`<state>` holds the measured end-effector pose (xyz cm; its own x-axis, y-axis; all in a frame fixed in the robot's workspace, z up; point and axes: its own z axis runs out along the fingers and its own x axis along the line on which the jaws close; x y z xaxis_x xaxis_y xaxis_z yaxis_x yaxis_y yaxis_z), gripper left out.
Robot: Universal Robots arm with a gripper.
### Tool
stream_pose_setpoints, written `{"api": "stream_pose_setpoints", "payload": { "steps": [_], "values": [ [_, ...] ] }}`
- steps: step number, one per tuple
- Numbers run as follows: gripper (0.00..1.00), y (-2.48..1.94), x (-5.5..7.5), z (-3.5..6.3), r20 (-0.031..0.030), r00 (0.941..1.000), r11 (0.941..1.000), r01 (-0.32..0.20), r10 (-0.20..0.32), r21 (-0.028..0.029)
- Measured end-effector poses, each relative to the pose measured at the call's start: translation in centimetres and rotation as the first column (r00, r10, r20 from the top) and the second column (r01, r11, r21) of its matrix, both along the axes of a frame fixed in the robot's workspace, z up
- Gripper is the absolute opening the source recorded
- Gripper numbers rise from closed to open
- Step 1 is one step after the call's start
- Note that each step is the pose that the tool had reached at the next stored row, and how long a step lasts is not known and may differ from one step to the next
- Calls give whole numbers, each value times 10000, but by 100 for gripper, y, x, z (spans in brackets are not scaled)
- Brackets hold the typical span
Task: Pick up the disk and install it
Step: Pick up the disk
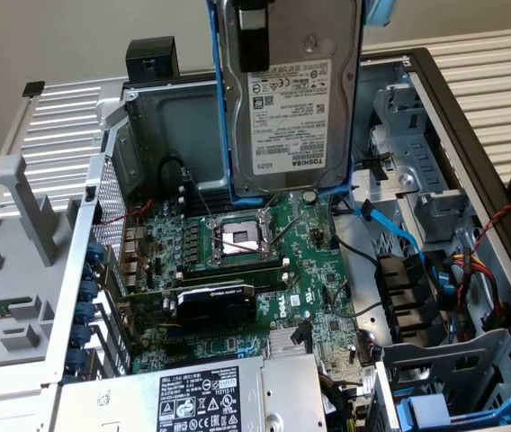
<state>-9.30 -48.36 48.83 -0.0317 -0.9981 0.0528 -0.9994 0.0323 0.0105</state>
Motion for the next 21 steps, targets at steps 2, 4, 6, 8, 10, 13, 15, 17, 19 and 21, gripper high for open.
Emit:
{"api": "stream_pose_setpoints", "payload": {
  "steps": [2, 4, 6, 8, 10, 13, 15, 17, 19, 21],
  "values": [
    [37, -59, 44, 2, -1, 10000, 10000, 0, 0, -1],
    [37, -129, 65, 1, 0, 10000, 10000, -1, 1, 0],
    [37, -191, 78, 1, 0, 10000, 10000, 0, 0, 1],
    [37, -245, 87, 3, 0, 10000, 10000, 0, 0, 6],
    [37, -283, 97, 4, 0, 10000, 10000, 1, -1, 28],
    [37, -316, 120, 6, 4, 10000, 10000, 3, -3, 88],
    [37, -326, 135, 9, 11, 10000, 9999, 9, -9, 155],
    [37, -329, 153, 11, 16, 10000, 9997, 19, -20, 239],
    [37, -330, 177, 18, 25, 10000, 9994, 24, -25, 341],
    [37, -330, 211, 36, 33, 10000, 9992, 25, -26, 393]
  ]
}}
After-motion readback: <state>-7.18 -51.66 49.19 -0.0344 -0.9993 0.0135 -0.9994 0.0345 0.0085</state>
